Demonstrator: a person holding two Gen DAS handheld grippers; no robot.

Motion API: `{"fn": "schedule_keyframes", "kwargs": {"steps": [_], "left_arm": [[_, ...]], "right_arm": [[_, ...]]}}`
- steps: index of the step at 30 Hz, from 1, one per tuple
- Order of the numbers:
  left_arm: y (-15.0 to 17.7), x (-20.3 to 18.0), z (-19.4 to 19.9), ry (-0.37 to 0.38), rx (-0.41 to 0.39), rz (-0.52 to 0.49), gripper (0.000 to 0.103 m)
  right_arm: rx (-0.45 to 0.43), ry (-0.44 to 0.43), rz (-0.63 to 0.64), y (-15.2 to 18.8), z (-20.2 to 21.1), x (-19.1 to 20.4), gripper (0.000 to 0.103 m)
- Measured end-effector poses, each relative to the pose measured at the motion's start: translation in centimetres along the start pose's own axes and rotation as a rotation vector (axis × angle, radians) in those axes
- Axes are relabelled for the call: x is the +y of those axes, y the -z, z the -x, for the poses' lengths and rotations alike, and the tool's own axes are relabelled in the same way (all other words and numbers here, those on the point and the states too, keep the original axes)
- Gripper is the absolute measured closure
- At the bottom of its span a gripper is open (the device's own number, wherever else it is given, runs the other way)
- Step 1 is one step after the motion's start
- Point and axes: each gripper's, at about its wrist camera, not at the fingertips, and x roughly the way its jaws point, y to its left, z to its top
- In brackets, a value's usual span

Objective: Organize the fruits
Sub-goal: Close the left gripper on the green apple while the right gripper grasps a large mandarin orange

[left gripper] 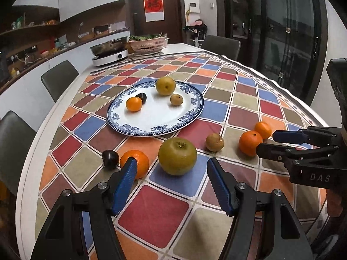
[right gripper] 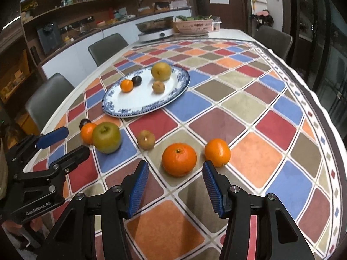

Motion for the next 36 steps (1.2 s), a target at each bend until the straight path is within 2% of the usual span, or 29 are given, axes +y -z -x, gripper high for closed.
{"fn": "schedule_keyframes", "kwargs": {"steps": [14,23,32,36], "left_arm": [[-0.4,0.4,-3.1,0.032,0.069,-0.009,0.040],[-1.2,0.5,-4.6,0.061,0.088,-0.002,0.041],[-1.3,0.4,-5.7,0.093,0.135,0.021,0.053],[-1.3,0.4,-5.7,0.096,0.137,0.017,0.053]], "right_arm": [[0.063,-0.010,-0.003,-0.1,-2.6,-0.2,0.050],[0.067,-0.005,0.024,-0.3,-3.7,0.0,0.051],[0.071,-0.004,0.029,-0.8,-4.4,-0.4,0.057],[0.072,0.003,0.041,-0.8,-4.4,-0.3,0.059]]}}
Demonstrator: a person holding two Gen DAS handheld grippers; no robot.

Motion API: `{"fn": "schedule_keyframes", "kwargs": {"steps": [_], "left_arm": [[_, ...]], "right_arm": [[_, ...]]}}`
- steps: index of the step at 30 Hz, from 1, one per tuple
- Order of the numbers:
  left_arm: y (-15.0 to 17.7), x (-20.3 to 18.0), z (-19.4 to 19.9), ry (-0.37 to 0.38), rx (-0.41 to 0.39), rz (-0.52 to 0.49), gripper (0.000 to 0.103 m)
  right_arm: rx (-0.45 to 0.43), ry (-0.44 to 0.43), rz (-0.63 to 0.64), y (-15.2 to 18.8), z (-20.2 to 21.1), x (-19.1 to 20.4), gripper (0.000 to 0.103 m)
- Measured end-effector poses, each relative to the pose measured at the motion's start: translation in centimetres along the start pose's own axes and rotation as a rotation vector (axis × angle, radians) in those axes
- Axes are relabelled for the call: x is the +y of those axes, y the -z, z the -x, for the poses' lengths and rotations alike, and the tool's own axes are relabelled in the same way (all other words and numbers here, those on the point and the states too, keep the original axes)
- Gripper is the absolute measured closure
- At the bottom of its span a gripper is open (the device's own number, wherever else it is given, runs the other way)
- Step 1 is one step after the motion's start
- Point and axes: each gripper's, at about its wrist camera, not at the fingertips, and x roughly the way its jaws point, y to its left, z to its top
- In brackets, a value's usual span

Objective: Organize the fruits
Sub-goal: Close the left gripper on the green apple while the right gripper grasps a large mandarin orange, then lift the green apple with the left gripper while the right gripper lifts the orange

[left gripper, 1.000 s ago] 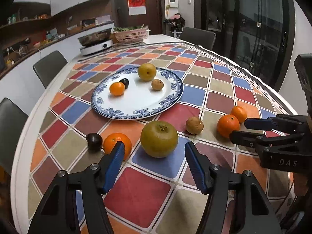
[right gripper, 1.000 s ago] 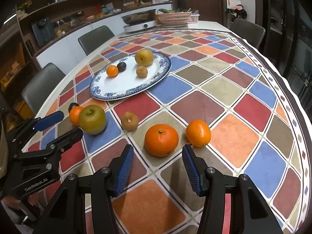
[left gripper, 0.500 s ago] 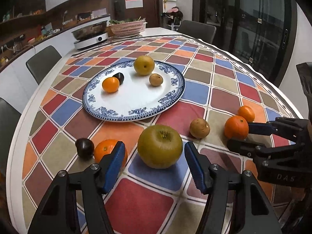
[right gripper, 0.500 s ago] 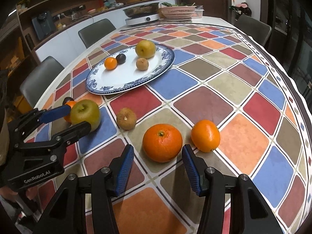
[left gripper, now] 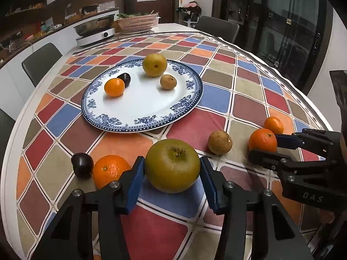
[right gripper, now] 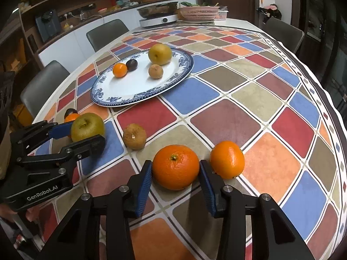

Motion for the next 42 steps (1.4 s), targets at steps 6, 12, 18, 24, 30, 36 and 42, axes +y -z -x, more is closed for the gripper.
{"fn": "schedule_keyframes", "kwargs": {"steps": [6,12,18,24,30,36,42], "left_arm": [[0.0,-0.2,0.9,-0.012,-0.012,-0.005,0.053],[-0.4,-0.4,3.0,-0.022,-0.051,0.002,0.053],[-0.8,-0.5,5.2,-0.025,-0.087,0.015,0.053],[-1.1,-0.5,7.2,-0.030,-0.139,0.008,0.053],[-2.1,-0.3,8.9,-0.038,-0.177,0.013,0.053],[-3.2,0.4,10.0,-0.049,-0.206,0.028,0.053],[-4.4,1.3,10.7,-0.061,-0.228,0.028,0.053]], "right_arm": [[-0.013,0.013,0.025,-0.1,0.6,0.2,0.060],[-0.070,0.009,0.050,-0.9,2.6,0.7,0.060],[-0.113,-0.020,0.068,-1.4,4.7,1.5,0.060],[-0.154,-0.051,0.098,-2.2,6.4,2.5,0.060],[-0.199,-0.079,0.116,-3.5,7.8,3.0,0.060],[-0.243,-0.097,0.150,-5.4,8.8,3.8,0.060],[-0.266,-0.120,0.179,-7.5,9.2,4.4,0.060]]}}
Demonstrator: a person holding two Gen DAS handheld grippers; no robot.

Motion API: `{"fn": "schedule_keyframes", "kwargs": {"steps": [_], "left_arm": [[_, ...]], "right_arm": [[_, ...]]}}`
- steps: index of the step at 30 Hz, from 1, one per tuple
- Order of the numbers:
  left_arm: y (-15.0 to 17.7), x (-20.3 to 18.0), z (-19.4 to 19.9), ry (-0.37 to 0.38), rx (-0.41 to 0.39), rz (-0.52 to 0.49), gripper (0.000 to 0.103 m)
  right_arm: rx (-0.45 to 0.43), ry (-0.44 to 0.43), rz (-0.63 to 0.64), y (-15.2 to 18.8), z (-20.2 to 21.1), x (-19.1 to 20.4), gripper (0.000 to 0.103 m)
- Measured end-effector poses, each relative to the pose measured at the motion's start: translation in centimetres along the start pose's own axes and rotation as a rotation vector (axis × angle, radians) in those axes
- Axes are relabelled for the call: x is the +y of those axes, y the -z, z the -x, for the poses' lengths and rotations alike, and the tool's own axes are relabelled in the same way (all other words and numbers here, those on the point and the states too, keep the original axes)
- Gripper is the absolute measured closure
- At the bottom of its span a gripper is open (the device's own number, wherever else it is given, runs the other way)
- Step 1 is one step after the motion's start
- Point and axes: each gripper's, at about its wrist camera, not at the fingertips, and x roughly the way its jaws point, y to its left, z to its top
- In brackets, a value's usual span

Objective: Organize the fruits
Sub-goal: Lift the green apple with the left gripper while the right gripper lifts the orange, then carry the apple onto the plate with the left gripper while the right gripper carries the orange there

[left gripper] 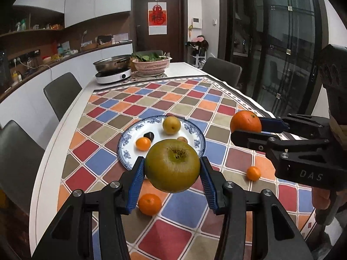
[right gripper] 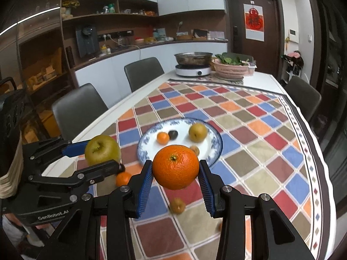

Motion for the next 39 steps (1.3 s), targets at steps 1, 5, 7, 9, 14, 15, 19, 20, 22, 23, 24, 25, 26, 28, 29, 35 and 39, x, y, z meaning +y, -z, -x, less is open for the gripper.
{"fn": "schedule_keyframes", "kwargs": {"steps": [1,5,7,9,14,15,19,20,22,23,24,25,26,28,29,35,39], "left_arm": [[-0.3,0.2,-0.1,-0.007,-0.003,-0.002,0.053],[-1.1,0.7,-0.6,-0.019,-0.007,-0.012,0.053],[-1.5,1.2,-1.1,-0.014,0.002,0.001,0.053],[-1.9,1.6,-1.6,-0.017,0.006,0.002,0.053],[-2.8,2.8,-3.2,-0.023,0.022,0.003,0.053],[-2.9,2.9,-3.5,-0.023,0.024,0.001,0.053],[-3.4,4.1,-5.3,-0.010,0.043,0.004,0.053],[-3.5,4.4,-5.8,-0.007,0.046,0.005,0.053],[-3.7,5.0,-6.9,0.004,0.062,0.011,0.053],[-3.7,5.3,-7.4,0.010,0.069,0.014,0.053],[-3.7,5.7,-8.1,0.015,0.082,0.019,0.053],[-3.7,5.9,-8.6,0.016,0.092,0.023,0.053],[-3.7,6.1,-9.0,0.018,0.099,0.024,0.053],[-3.7,6.6,-10.2,0.029,0.120,0.030,0.053],[-3.7,6.8,-10.6,0.032,0.128,0.032,0.053],[-3.2,7.6,-13.5,0.045,0.184,0.029,0.053],[-2.6,7.9,-15.2,0.041,0.227,0.026,0.053]], "right_arm": [[-0.003,0.000,0.003,-0.3,-0.1,0.0,0.060],[-0.003,-0.004,0.024,-1.5,-0.8,0.1,0.060],[0.007,-0.008,0.039,-2.1,-1.5,0.1,0.060],[0.027,-0.019,0.046,-2.6,-2.3,0.0,0.060],[0.065,-0.037,0.056,-3.6,-4.4,-0.2,0.060],[0.074,-0.038,0.058,-3.9,-5.0,-0.3,0.060],[0.121,-0.048,0.045,-4.4,-7.1,-0.7,0.060],[0.131,-0.050,0.043,-4.5,-7.5,-0.8,0.060],[0.157,-0.053,0.044,-4.6,-8.7,-0.9,0.060],[0.167,-0.054,0.045,-4.7,-9.3,-1.0,0.060],[0.176,-0.054,0.047,-4.9,-9.8,-1.0,0.060],[0.187,-0.051,0.046,-5.0,-10.5,-1.1,0.060],[0.193,-0.050,0.045,-5.1,-10.9,-1.1,0.060],[0.209,-0.048,0.044,-5.4,-12.1,-1.3,0.060],[0.215,-0.046,0.043,-5.4,-12.6,-1.4,0.060],[0.265,-0.050,0.041,-5.4,-16.0,-2.2,0.060],[0.295,-0.048,0.043,-5.2,-18.0,-2.5,0.060]]}}
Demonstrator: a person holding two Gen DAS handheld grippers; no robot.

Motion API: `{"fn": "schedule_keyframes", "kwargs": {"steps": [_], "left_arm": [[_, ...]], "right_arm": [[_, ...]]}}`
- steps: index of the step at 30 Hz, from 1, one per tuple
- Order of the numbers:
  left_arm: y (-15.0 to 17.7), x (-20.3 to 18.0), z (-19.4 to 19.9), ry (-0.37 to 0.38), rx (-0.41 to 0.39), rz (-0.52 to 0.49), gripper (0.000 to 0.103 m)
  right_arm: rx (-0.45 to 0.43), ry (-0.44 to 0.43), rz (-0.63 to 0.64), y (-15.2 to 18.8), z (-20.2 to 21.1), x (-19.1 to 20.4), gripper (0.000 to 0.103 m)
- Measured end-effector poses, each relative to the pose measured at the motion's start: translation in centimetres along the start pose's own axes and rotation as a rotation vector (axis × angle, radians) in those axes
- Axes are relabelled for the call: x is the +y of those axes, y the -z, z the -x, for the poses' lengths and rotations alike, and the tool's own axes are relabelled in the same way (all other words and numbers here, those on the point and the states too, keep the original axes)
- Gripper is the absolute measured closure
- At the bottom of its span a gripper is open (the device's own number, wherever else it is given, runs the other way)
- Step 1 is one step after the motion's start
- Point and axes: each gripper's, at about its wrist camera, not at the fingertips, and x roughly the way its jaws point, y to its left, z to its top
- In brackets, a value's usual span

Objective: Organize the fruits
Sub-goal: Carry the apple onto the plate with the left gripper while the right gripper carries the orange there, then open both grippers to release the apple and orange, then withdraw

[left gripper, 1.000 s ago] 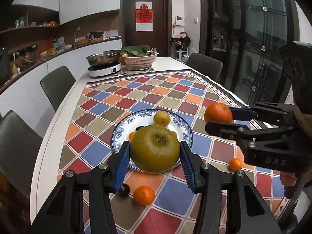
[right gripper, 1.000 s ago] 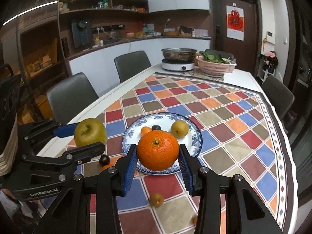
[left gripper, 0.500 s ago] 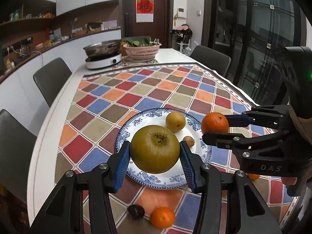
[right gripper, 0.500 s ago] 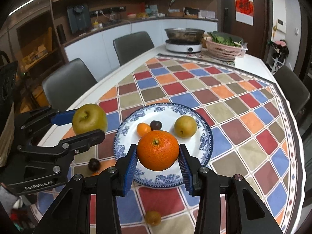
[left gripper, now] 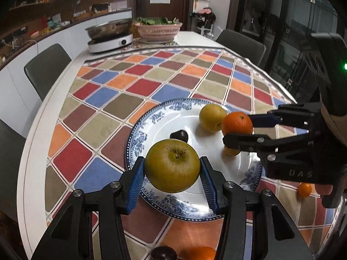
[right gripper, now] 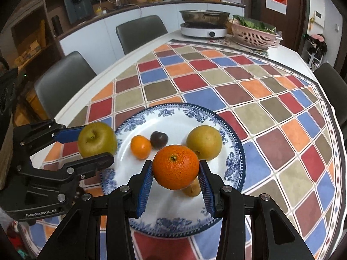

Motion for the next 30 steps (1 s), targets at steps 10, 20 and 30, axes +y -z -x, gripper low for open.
{"fn": "schedule_keyframes", "kwargs": {"steps": [10,20,30], "left_arm": [[-0.2,-0.2,-2.0,0.003,0.066,-0.021,0.053],[-0.8,-0.7,0.0,-0.050,0.004,-0.019,0.036],[-0.3,-2.0,4.8,-0.078,-0.072,0.007,0.036]], "right_arm": [[0.037,-0.029,-0.021,-0.5,-2.2,-1.0,0.060],[0.016,-0.057,-0.071,-0.2,-1.8,-2.0,0.056],[-0.076,-0.013,-0.063,0.6,3.2,-0.9,0.050]]}}
